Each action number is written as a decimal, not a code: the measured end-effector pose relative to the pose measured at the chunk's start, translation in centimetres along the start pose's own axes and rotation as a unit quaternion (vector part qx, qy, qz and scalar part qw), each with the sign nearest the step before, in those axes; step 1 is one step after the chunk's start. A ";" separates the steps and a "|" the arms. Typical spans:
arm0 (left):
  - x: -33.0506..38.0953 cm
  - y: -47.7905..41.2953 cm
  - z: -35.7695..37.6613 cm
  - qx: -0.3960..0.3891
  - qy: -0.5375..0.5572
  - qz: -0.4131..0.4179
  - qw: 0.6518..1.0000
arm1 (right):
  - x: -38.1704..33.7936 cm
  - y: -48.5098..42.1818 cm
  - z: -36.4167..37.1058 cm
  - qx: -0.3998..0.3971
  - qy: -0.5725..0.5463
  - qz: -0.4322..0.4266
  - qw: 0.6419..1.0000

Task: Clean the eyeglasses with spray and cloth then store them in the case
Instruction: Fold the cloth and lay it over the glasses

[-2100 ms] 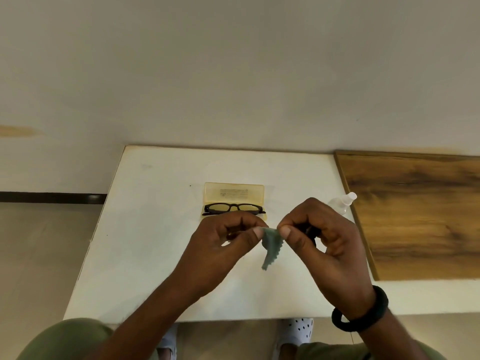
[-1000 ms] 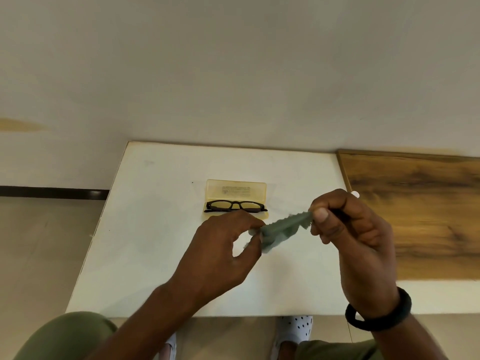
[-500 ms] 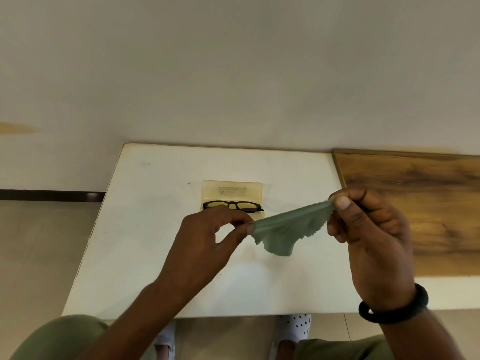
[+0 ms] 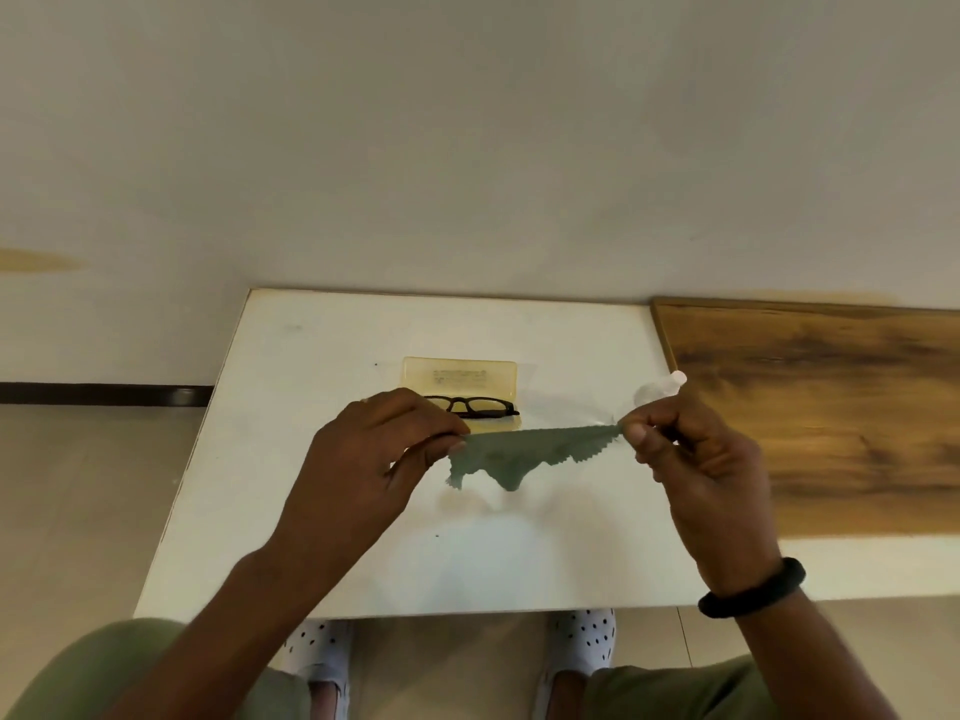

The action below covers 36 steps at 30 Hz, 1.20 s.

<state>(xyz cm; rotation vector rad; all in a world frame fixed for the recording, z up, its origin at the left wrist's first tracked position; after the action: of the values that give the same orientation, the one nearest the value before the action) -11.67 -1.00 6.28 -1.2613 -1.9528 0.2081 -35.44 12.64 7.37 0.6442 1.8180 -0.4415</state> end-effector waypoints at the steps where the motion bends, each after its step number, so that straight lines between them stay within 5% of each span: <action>1: 0.0 0.3 0.0 -0.008 -0.005 0.004 1.000 | 0.4 0.1 0.0 0.000 0.015 0.008 1.000; 14: 0.4 0.8 -0.1 -0.019 -0.046 0.013 0.999 | 1.1 1.0 0.5 0.057 0.070 -0.009 0.996; 18: 0.1 4.0 1.2 -0.131 -0.050 0.017 0.990 | 2.6 3.2 1.1 -0.061 0.145 0.075 0.985; 22: -0.4 7.0 3.7 -0.304 -0.034 -0.088 0.948 | 5.0 4.6 2.4 -0.244 0.370 0.159 0.882; 25: -0.4 8.4 5.2 -0.396 -0.054 -0.138 0.906 | 5.9 4.9 3.4 -0.317 0.432 0.190 0.823; 30: -0.6 9.6 6.4 -0.412 -0.059 -0.174 0.893 | 6.7 5.0 4.2 -0.335 0.465 0.201 0.794; 36: -1.9 8.9 6.1 -0.345 -0.041 -0.194 0.917 | 7.4 3.8 4.3 -0.289 0.441 0.211 0.823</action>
<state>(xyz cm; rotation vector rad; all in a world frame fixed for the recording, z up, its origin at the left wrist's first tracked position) -9.23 3.44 -3.42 -1.2446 -2.4011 -0.6973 -31.77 14.66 -0.96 0.8499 2.3937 0.8377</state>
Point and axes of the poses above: each hand's wrist, its own y-axis away from the middle knuckle, its own z-axis out of the palm, x = y × z, the point moved 1 cm from there along -y, towards the middle knuckle, and after that the axes turned 14 degrees about z, right-handed, at the moved point
